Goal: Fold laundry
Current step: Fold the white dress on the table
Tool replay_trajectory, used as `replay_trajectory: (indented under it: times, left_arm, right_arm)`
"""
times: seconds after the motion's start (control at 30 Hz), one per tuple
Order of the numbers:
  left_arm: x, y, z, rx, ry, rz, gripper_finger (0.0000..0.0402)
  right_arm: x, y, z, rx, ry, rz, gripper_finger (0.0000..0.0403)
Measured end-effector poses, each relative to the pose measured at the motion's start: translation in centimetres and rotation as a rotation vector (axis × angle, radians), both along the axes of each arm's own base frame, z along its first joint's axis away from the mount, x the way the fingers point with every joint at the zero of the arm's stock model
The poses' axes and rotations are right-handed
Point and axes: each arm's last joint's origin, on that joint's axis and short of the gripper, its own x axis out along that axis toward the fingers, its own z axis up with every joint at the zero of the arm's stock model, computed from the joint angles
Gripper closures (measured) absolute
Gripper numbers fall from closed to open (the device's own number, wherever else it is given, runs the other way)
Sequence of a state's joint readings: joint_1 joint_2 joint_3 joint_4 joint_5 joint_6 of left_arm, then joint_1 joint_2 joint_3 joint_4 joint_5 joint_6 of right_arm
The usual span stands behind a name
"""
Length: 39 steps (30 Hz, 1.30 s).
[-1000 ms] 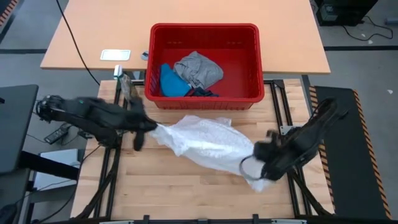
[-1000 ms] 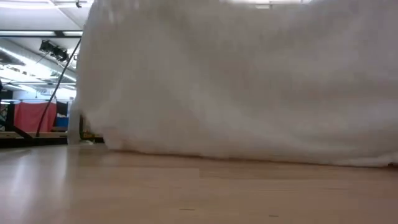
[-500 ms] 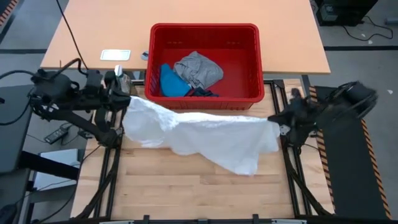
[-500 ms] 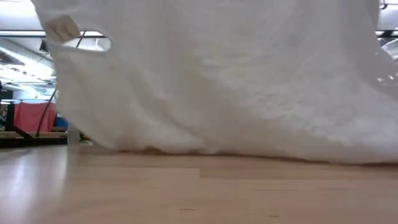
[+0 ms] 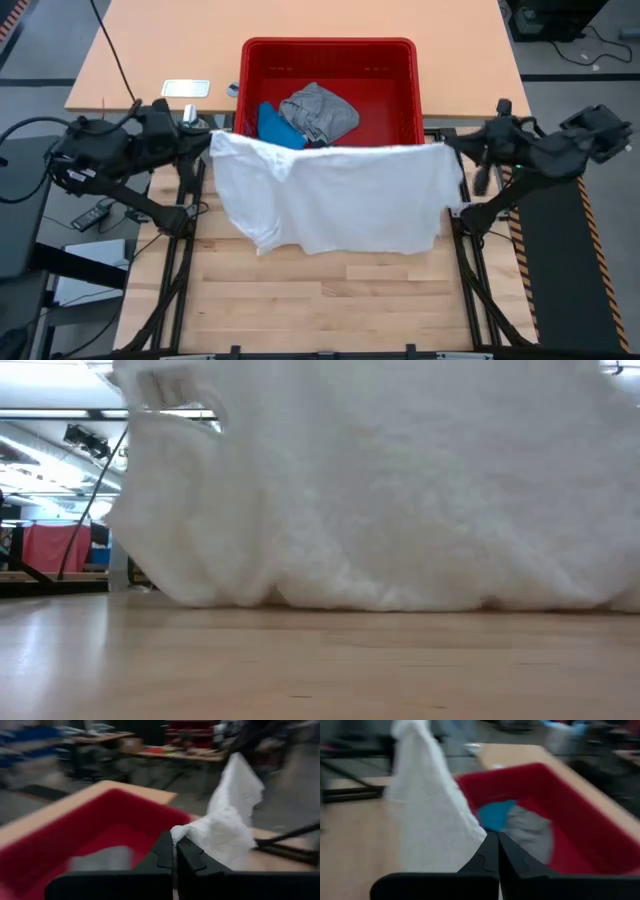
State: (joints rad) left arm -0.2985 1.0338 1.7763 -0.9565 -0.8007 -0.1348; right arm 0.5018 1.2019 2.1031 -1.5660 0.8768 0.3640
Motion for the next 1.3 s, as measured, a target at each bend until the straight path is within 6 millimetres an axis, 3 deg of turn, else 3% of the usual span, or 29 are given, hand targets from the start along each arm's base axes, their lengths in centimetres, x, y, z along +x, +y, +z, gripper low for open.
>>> replay_trajectory:
  times: [0.1, 0.2, 0.3, 0.37, 0.47, 0.63, 0.77, 0.93, 1.13, 1.3]
  left_arm:
    - [0.3, 0.6, 0.5, 0.089, 0.007, 0.047, 0.0401]
    - [-0.3, 1.0, 2.4, 0.130, -0.105, 0.050, 0.0401]
    - [-0.9, 1.0, 4.2, 0.106, -0.199, -0.020, 0.0401]
    - [-0.9, 0.7, 4.3, 0.069, -0.187, -0.047, 0.0401]
    - [0.0, -0.2, 3.1, -0.010, -0.088, -0.101, 0.0401]
    - [2.7, -2.2, -0.8, -0.110, 0.172, -0.132, 0.0401]
    - [3.8, -2.7, -1.3, -0.118, 0.198, -0.103, 0.0401]
    - [3.4, -2.3, -0.2, -0.067, 0.164, -0.035, 0.0401]
    - [1.5, 0.4, 1.8, 0.054, 0.147, 0.103, 0.0401]
    - [0.6, 1.5, 5.8, 0.162, -0.015, 0.148, 0.0401]
  right_arm:
    - [0.7, -0.7, 0.2, -0.102, 0.006, -0.094, 0.0403]
    - [1.1, -1.3, 0.7, -0.152, 0.003, -0.141, 0.0403]
    - [1.6, -1.3, 0.6, -0.092, 0.032, -0.066, 0.0403]
    - [2.1, -1.1, 0.0, -0.014, 0.079, -0.016, 0.0403]
    - [3.3, -0.6, -1.3, 0.066, 0.150, -0.023, 0.0403]
    - [5.2, 0.7, -3.3, 0.108, 0.243, 0.019, 0.0403]
    - [6.0, 0.7, -3.8, 0.048, 0.263, -0.023, 0.0403]
    - [5.6, -0.2, -3.6, 0.028, 0.252, -0.076, 0.0403]
    - [5.1, -2.7, -3.2, -0.112, 0.258, -0.269, 0.0403]
    - [4.2, -3.9, -1.7, -0.205, 0.170, -0.458, 0.0403]
